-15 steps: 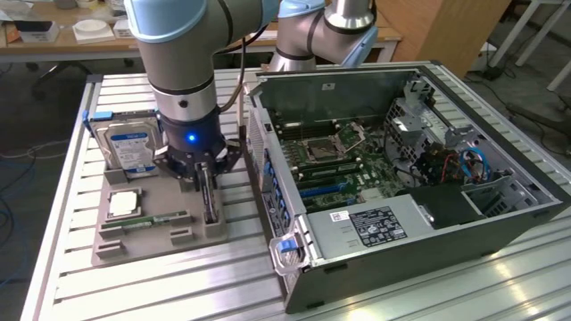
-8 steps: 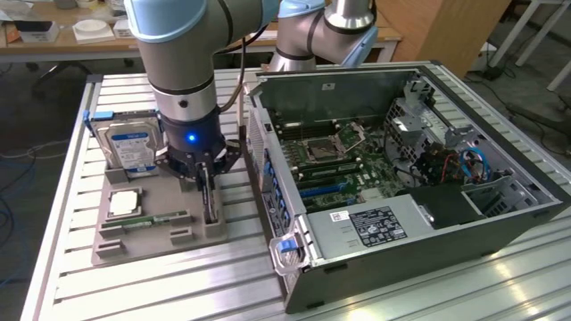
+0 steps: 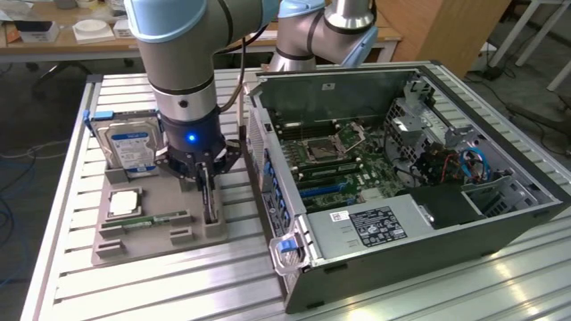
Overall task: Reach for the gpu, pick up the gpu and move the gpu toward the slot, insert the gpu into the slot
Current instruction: 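Pick up the gpu and move the gpu toward the slot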
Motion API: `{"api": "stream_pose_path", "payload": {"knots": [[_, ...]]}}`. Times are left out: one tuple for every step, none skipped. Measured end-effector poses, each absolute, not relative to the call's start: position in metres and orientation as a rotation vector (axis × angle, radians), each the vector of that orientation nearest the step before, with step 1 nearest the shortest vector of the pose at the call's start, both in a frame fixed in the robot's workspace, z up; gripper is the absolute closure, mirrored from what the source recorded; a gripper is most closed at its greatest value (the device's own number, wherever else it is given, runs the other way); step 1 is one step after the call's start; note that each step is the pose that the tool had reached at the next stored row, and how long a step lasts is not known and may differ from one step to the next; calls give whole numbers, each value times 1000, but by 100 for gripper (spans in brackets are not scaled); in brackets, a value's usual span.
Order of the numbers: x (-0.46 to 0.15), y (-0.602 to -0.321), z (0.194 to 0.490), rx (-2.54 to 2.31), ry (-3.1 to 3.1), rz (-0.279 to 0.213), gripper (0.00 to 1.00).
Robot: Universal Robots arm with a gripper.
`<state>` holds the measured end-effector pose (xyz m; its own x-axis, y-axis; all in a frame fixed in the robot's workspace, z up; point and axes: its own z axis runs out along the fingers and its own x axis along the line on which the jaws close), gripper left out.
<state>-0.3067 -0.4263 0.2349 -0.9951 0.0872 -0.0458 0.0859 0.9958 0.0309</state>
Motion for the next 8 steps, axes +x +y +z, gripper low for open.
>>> {"api": "stream_pose_path", "payload": {"knots": [[-307,-426,235,134,3091,45,74],[-307,-426,235,134,3091,45,74],[-307,-426,235,134,3091,45,74],[-307,-426,235,134,3091,45,74],[-307,-426,235,134,3091,45,74],[-307,-426,236,134,3091,46,74],[-307,-426,237,134,3091,47,74],[-307,-426,238,135,3091,49,74]]}}
